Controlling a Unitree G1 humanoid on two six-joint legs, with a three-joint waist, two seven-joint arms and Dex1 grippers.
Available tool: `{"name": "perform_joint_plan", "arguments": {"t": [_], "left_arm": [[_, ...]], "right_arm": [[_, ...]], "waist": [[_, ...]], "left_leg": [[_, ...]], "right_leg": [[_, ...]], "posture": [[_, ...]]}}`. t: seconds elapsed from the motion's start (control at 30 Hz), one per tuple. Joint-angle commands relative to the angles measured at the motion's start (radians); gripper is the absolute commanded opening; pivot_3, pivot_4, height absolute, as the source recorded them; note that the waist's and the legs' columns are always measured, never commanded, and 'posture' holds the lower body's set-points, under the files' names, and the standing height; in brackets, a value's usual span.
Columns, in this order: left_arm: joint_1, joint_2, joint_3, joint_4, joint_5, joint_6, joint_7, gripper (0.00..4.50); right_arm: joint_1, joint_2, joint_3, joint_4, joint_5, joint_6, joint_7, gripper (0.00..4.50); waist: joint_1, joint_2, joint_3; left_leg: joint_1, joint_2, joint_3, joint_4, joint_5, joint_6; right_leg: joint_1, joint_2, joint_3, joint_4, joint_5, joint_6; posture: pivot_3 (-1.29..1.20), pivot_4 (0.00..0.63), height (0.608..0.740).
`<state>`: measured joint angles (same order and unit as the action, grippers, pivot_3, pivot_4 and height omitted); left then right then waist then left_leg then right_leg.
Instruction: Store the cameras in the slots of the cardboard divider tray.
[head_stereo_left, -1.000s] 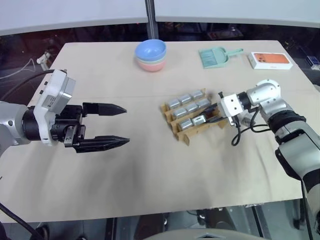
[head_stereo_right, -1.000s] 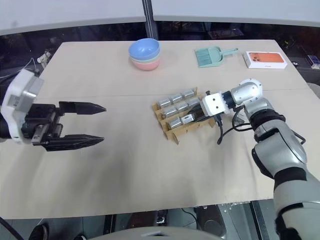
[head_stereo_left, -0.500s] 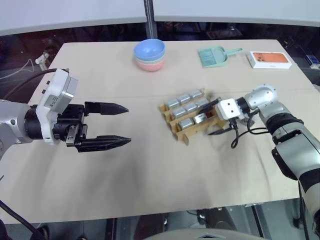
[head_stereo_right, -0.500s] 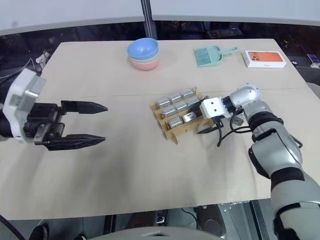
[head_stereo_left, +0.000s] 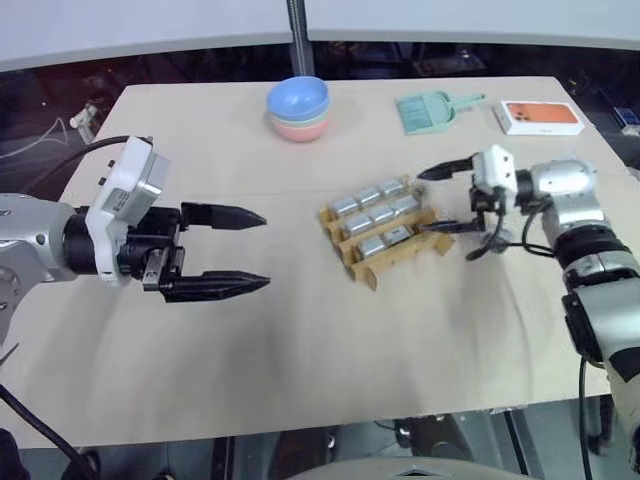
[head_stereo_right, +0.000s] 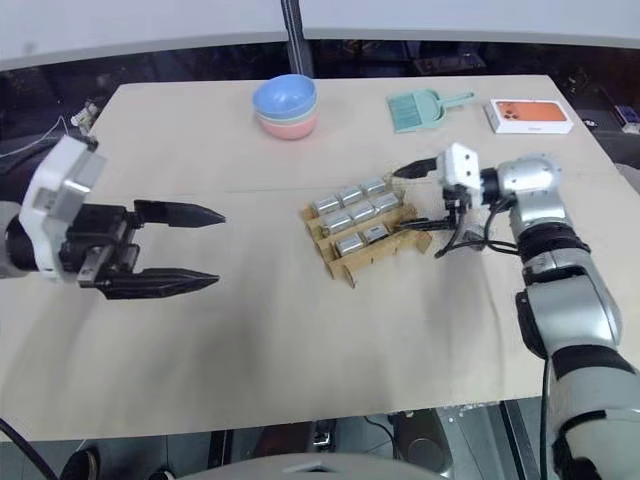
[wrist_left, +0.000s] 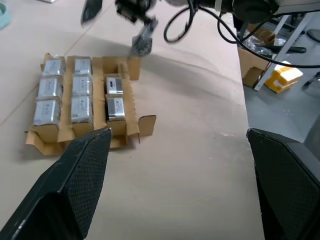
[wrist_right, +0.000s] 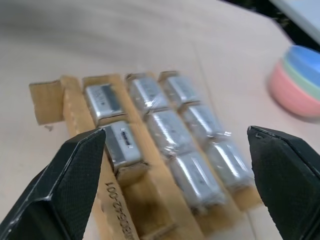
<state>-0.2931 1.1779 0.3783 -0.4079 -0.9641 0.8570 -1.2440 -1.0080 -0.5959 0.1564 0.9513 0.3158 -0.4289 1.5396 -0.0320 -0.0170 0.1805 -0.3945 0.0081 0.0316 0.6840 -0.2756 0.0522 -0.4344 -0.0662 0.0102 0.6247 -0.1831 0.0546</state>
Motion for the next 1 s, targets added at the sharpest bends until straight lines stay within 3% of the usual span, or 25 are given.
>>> {"name": "perform_joint_plan", "arguments": {"t": [0.03, 0.17, 0.27, 0.47, 0.67, 1.0], "left_arm": [[-0.033, -0.001, -0.009, 0.006, -0.002, -0.025, -0.012, 4.50], [-0.064, -0.007, -0.045, 0.023, 0.007, -0.036, -0.022, 4.50], [-0.088, -0.012, -0.076, 0.043, 0.022, -0.046, -0.035, 4.50], [-0.155, -0.031, -0.146, 0.082, 0.053, -0.068, -0.067, 4.50], [-0.192, -0.049, -0.190, 0.114, 0.086, -0.087, -0.091, 4.50], [-0.155, -0.045, -0.151, 0.080, 0.072, -0.071, -0.081, 4.50]], "right_arm": [[0.112, -0.078, -0.065, -0.163, -0.029, 0.108, -0.125, 4.48], [0.291, -0.185, -0.135, -0.409, -0.061, 0.327, -0.318, 4.48], [0.420, -0.255, -0.210, -0.598, 0.025, 0.545, -0.341, 4.48], [0.567, -0.314, -0.274, -0.700, 0.015, 0.739, -0.444, 4.48], [0.538, -0.292, -0.256, -0.640, -0.008, 0.741, -0.453, 4.48], [0.456, -0.270, -0.184, -0.514, -0.064, 0.727, -0.386, 4.48]], "waist": [[0.004, 0.000, 0.000], [0.018, 0.000, 0.000], [0.018, 0.001, 0.000], [0.017, 0.000, 0.000], [0.014, 0.000, 0.000], [0.018, 0.000, 0.000]], "left_leg": [[0.000, 0.000, 0.000, 0.000, 0.000, 0.000], [-0.003, -0.002, 0.002, 0.000, 0.000, 0.000], [-0.005, -0.002, 0.004, 0.000, 0.000, 0.000], [-0.003, -0.001, 0.008, 0.002, -0.002, 0.005], [-0.002, -0.001, 0.015, 0.002, -0.003, 0.005], [-0.004, -0.001, 0.014, 0.002, -0.003, 0.005]], "right_leg": [[0.000, 0.000, 0.000, 0.000, 0.000, 0.000], [-0.004, -0.002, 0.002, 0.001, 0.000, 0.000], [-0.006, -0.001, 0.003, 0.002, 0.000, 0.001], [-0.006, 0.002, 0.006, 0.001, 0.001, 0.004], [-0.006, 0.004, 0.008, 0.001, 0.001, 0.005], [-0.006, 0.003, 0.008, 0.000, 0.002, 0.005]], "posture": [[0.00, 0.150, 0.740], [0.00, 0.150, 0.740], [0.00, 0.150, 0.740], [0.00, 0.150, 0.740], [0.00, 0.150, 0.740], [0.00, 0.150, 0.740]]}}
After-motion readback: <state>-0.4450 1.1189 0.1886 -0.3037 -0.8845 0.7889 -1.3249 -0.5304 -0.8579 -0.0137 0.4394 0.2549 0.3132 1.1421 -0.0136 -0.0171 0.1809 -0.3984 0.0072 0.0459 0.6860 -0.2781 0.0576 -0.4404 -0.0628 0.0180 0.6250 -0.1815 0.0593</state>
